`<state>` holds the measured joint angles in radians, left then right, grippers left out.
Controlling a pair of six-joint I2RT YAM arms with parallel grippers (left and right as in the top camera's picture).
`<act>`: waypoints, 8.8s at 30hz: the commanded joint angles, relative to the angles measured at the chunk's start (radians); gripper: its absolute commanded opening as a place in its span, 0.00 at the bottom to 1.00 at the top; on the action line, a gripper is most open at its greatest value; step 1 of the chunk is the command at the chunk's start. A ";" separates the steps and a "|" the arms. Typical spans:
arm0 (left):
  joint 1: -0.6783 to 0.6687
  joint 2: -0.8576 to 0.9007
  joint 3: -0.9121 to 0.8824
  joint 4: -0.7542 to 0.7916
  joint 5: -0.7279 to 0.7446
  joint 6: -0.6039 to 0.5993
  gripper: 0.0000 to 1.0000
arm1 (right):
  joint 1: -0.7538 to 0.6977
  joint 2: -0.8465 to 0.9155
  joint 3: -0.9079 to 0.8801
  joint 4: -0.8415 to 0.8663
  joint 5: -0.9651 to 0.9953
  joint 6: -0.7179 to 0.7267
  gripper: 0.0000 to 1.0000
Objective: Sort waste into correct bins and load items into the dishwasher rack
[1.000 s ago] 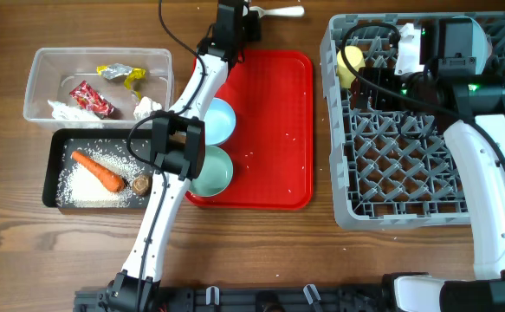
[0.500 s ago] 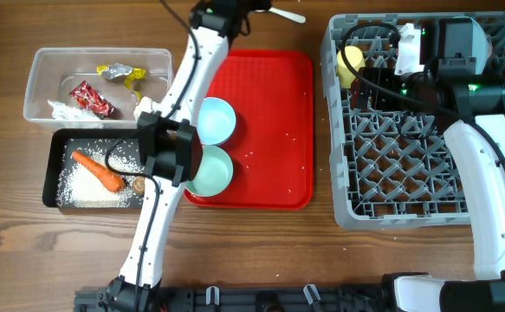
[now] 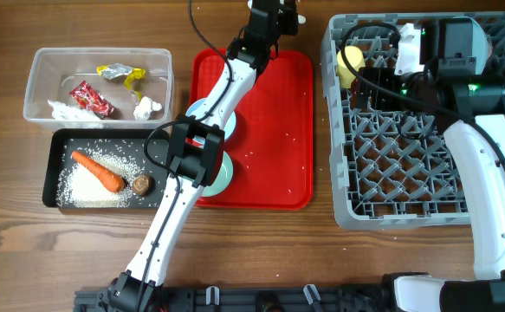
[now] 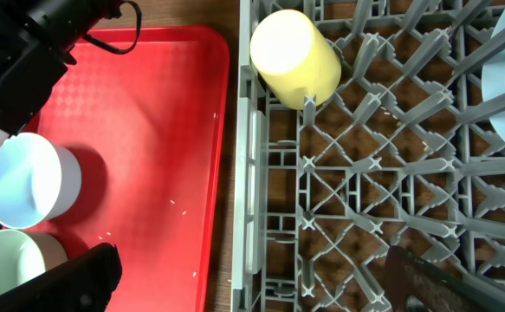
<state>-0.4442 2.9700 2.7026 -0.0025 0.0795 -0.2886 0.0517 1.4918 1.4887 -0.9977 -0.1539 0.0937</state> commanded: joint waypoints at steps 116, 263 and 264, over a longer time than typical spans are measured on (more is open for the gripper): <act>0.626 -0.692 0.111 -1.121 -0.002 -0.165 1.00 | 0.183 1.409 0.935 1.056 0.269 0.254 0.04; 0.626 -0.692 0.111 -1.121 -0.002 -0.165 1.00 | -0.095 0.710 0.674 -0.467 0.258 0.019 0.04; 0.626 -0.692 0.111 -1.121 -0.002 -0.165 1.00 | -0.095 0.710 0.625 -0.437 0.259 0.013 0.04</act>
<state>0.1734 2.2719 2.8189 -1.1255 0.0734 -0.4480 -0.0387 2.2066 2.1983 -1.4765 0.0494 0.0879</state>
